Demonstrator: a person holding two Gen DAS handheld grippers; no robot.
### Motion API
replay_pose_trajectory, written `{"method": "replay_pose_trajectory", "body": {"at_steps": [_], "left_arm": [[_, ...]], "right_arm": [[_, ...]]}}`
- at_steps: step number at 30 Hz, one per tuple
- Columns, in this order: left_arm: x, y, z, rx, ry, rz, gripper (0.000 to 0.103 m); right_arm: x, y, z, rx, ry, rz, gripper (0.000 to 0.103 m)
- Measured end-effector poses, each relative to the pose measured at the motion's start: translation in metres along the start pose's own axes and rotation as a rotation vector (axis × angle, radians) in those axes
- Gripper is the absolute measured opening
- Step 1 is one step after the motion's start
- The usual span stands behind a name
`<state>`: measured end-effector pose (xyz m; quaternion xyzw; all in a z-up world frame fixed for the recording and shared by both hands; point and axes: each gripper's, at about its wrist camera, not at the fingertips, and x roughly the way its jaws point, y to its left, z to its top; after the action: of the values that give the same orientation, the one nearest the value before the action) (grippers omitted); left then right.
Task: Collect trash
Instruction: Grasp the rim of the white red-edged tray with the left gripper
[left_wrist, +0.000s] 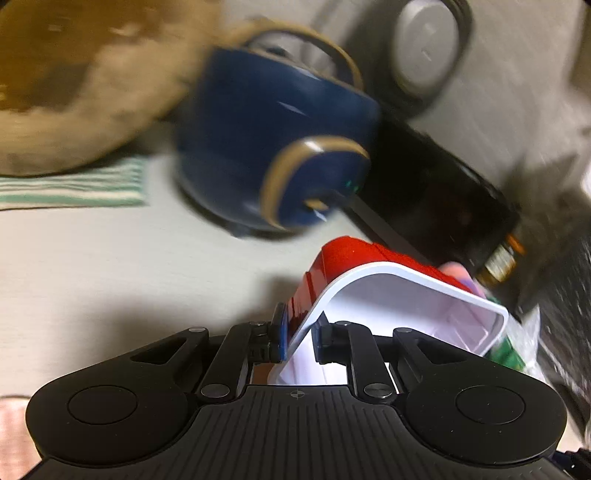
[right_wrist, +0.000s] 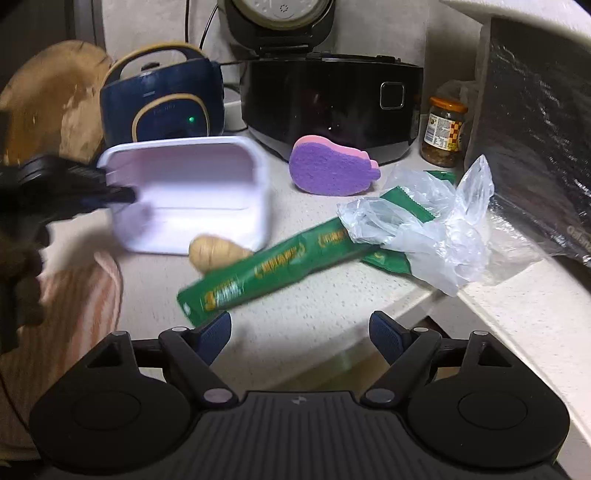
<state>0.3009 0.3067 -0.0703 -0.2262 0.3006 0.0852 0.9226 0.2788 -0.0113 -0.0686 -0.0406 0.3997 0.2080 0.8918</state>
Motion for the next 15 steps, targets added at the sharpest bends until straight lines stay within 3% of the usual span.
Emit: {"method": "replay_pose_trajectory", "body": {"at_steps": [4, 8, 15], "left_arm": [[-0.023, 0.024, 0.003, -0.055, -0.043, 0.063, 0.017], [-0.029, 0.031, -0.003, -0.056, -0.016, 0.055, 0.017], [-0.026, 0.029, -0.018, -0.063, 0.003, 0.004, 0.017]], "right_arm": [[0.014, -0.002, 0.010, 0.024, -0.004, 0.025, 0.082], [0.041, 0.003, 0.030, 0.035, 0.000, 0.024, 0.082], [0.082, 0.001, 0.045, 0.108, 0.014, -0.052, 0.082]]}}
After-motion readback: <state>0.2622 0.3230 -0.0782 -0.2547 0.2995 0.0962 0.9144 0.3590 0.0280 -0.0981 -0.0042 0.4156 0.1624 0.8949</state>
